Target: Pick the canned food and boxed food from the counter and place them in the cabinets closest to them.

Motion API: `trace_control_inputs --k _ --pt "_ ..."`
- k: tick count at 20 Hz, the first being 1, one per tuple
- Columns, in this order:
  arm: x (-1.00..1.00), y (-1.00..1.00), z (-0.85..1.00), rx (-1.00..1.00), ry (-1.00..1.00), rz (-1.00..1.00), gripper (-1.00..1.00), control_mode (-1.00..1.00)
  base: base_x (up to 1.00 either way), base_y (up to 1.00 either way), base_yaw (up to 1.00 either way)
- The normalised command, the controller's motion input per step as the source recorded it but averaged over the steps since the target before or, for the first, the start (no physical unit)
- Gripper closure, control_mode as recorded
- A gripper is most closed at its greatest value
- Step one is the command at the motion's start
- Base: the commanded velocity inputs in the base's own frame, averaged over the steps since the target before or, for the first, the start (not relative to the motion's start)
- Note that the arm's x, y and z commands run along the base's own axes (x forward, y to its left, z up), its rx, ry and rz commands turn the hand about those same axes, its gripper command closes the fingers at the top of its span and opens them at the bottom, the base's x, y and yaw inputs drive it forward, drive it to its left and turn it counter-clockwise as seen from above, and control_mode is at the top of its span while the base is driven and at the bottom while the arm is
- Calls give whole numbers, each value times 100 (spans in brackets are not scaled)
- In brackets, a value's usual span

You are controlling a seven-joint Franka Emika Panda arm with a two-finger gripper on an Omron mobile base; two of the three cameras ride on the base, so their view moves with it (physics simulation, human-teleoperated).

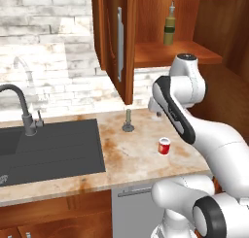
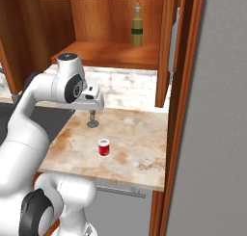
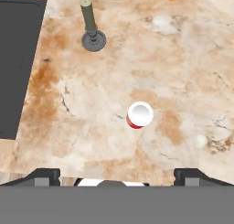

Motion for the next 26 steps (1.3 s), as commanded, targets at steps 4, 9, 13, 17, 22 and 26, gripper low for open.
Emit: trace_control_inputs --k 4,9,13,17,22,26 --pt "0 -10 -16 0 0 0 -100 -100 0 0 0" --pt "4 -18 -12 0 0 0 -100 -100 0 0 0" --pt "6 -15 -11 0 0 1 -100 -100 0 0 0" --pt "0 -3 -4 0 0 0 -100 -100 0 0 0" --pt "0 0 -1 0 0 0 -100 -100 0 0 0" --pt "0 0 -14 0 0 0 -100 -100 0 0 0"
